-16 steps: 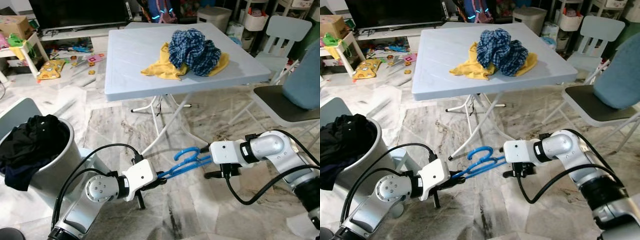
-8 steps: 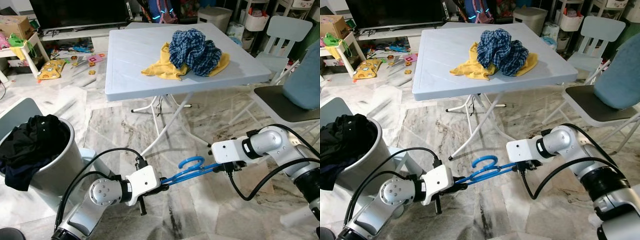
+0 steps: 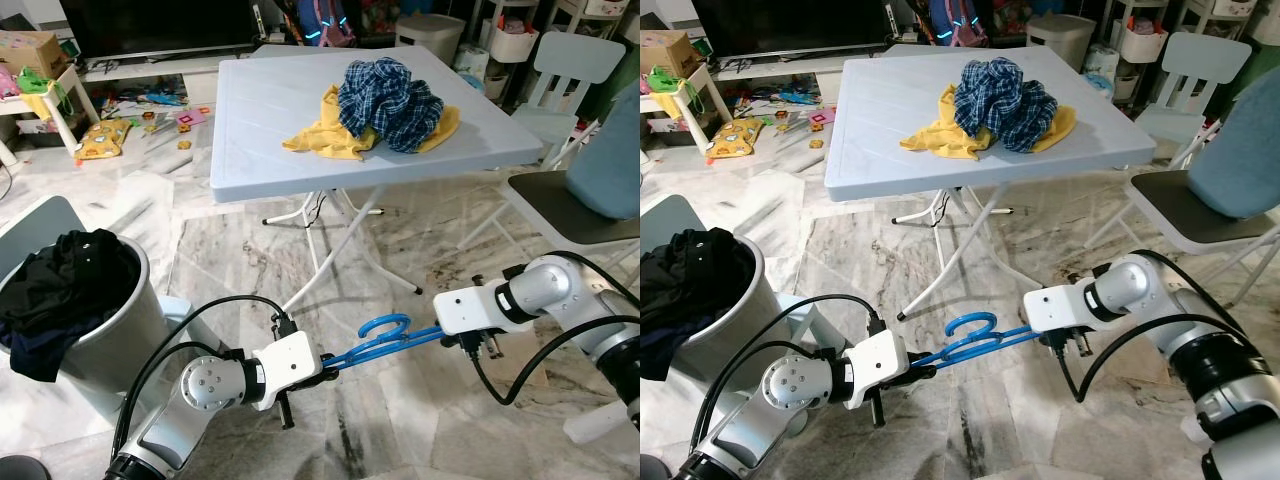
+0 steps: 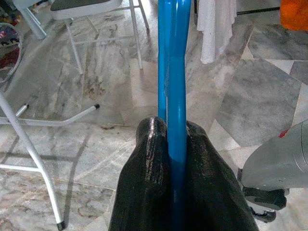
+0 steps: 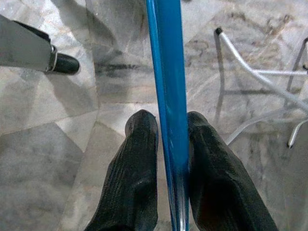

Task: Hang hanger

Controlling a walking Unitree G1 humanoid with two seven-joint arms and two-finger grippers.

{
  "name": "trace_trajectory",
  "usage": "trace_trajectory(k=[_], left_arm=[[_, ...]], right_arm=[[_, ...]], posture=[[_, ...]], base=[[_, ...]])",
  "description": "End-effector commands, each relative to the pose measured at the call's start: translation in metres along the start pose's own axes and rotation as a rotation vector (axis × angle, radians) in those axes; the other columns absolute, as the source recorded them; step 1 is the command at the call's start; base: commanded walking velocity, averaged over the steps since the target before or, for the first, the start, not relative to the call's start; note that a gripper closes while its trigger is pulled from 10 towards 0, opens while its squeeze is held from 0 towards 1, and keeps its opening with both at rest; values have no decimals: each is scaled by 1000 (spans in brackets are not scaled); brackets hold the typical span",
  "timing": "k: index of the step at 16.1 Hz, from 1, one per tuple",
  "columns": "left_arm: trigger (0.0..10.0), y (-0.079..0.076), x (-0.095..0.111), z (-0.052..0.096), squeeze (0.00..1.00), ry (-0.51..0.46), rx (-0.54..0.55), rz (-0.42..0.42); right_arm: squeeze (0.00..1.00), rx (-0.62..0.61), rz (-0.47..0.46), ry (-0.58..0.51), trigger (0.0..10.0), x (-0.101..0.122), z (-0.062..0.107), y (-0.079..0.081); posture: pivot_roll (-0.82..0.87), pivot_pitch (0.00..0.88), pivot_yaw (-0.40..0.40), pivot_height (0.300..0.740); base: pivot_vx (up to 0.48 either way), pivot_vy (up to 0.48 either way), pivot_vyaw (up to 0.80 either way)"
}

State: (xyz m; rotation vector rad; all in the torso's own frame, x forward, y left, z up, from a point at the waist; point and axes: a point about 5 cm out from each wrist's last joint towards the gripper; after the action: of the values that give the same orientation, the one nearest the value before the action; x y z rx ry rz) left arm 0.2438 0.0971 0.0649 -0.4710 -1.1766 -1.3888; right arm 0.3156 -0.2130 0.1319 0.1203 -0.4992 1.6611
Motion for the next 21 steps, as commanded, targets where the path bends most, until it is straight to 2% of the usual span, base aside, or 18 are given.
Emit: trace_trajectory(k=[1,6,7,8,9,11,13,14,18,21], left_arm=[[10000,3,2,-1,0,0,1,-26],[10000,4,-2,-2,0,10,11,-29],[10000,1,-4,-2,16,9,-14,25],[10000,1,-5,-2,1000,7,-11,53],[10000,4,-6,-3,1000,10,33,30],[10000,20,6,-4,1000,-46,203,-32],[10000,42,29,5,1000,-160,421,-21],[10000,46,36,10,1000,-195,483,-20],[10000,50,41,31,1000,-263,731,3],[10000,42,38,33,1000,-263,742,23]], right_arm=[[0,6,23,11,0,3,4,-5],[0,0,1,-1,0,1,1,-5],[0,-7,-15,-7,0,0,-1,-4],[0,-17,-25,-8,0,-2,-2,-4],[0,-35,-40,-10,0,-4,-5,-4],[0,-63,-99,-43,0,-7,-12,-3],[0,-126,-178,-31,0,-17,-20,0],[0,-159,-231,-38,0,-19,-24,-1],[0,-202,-350,-22,0,-31,-40,10],[0,-228,-365,-15,0,-37,-43,15]], posture=[[-181,0,29,740],[-180,0,30,740],[-180,0,30,740],[-181,0,30,740],[-182,0,30,740],[-184,0,29,740],[-186,0,30,740],[-186,0,30,740],[-175,0,25,740],[-173,0,19,740]], base=[[0,0,0],[0,0,0],[0,0,0],[0,0,0],[0,0,0],[0,0,0],[0,0,0],[0,0,0],[0,0,0],[0,0,0]])
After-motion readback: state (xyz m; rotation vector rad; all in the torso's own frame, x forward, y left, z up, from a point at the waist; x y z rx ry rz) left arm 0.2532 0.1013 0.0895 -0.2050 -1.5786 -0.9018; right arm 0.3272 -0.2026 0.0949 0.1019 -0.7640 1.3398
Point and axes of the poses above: a point about 5 cm out from each wrist's last joint towards the gripper, its own z axis pointing back from the gripper into the wrist, its own x axis along the axis of the wrist's last joint, y = z × x, and after that the axes turned 8 degrees about -z, right-handed
